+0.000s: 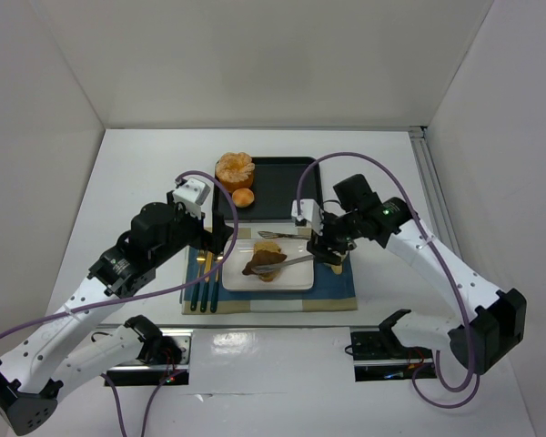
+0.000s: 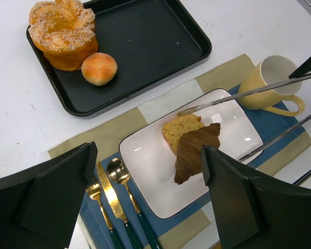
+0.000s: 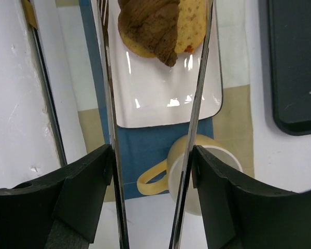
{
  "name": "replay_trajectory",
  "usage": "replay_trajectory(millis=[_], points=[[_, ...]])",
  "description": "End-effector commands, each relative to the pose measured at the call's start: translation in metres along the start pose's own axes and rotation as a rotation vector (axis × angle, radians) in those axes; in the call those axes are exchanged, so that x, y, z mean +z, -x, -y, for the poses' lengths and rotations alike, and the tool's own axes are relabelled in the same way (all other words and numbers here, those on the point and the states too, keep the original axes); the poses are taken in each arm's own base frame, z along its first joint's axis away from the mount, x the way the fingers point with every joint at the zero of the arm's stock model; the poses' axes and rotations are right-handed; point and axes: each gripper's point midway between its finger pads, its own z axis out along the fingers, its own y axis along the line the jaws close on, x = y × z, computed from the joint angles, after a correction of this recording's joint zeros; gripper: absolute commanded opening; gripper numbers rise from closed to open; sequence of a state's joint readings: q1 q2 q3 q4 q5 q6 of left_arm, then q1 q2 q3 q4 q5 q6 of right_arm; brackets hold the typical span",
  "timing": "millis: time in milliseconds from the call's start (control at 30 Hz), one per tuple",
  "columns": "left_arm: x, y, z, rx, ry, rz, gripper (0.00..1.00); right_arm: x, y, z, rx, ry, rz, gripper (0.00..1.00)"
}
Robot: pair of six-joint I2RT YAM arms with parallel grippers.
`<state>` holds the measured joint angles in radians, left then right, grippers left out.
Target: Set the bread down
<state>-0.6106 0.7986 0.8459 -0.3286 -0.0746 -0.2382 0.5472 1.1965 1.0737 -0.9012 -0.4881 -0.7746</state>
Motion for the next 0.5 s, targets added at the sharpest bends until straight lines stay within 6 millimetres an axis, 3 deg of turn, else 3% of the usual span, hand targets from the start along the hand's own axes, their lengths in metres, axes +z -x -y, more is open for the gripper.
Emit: replay_trajectory(millis=[0,133,200,267,333,367,467], points=[[-0.002,0.013,0.000,0.008,0.001,0.055,1.00,-0.028,0.038,0.012,-0.068,-0.075,0.126,0.71],[-0.002,0.013,0.000,0.008,0.001,0.055,1.00,-0.061,0.050,0.031,-0.076,-0.206,0.192,0.70],[-0.002,0.013,-0.001,0.008,0.010,0.057,1.00,-0.088,0.056,0.052,-0.080,-0.350,0.247,0.70],[-0.002,0.013,-0.001,0.008,0.010,0.057,1.00,-0.114,0.048,0.077,-0.052,-0.509,0.266,0.70],[-0.005,0.015,-0.001,0.007,0.009,0.066,1.00,-0.124,0.033,0.095,0.015,-0.590,0.268,0.68],[-0.005,0.015,-0.001,0.007,0.009,0.066,1.00,-0.142,0.019,0.116,0.061,-0.686,0.267,0.68],[-0.005,0.015,-0.001,0.007,0.009,0.066,1.00,-0.156,-0.021,0.141,0.191,-0.798,0.277,0.67]])
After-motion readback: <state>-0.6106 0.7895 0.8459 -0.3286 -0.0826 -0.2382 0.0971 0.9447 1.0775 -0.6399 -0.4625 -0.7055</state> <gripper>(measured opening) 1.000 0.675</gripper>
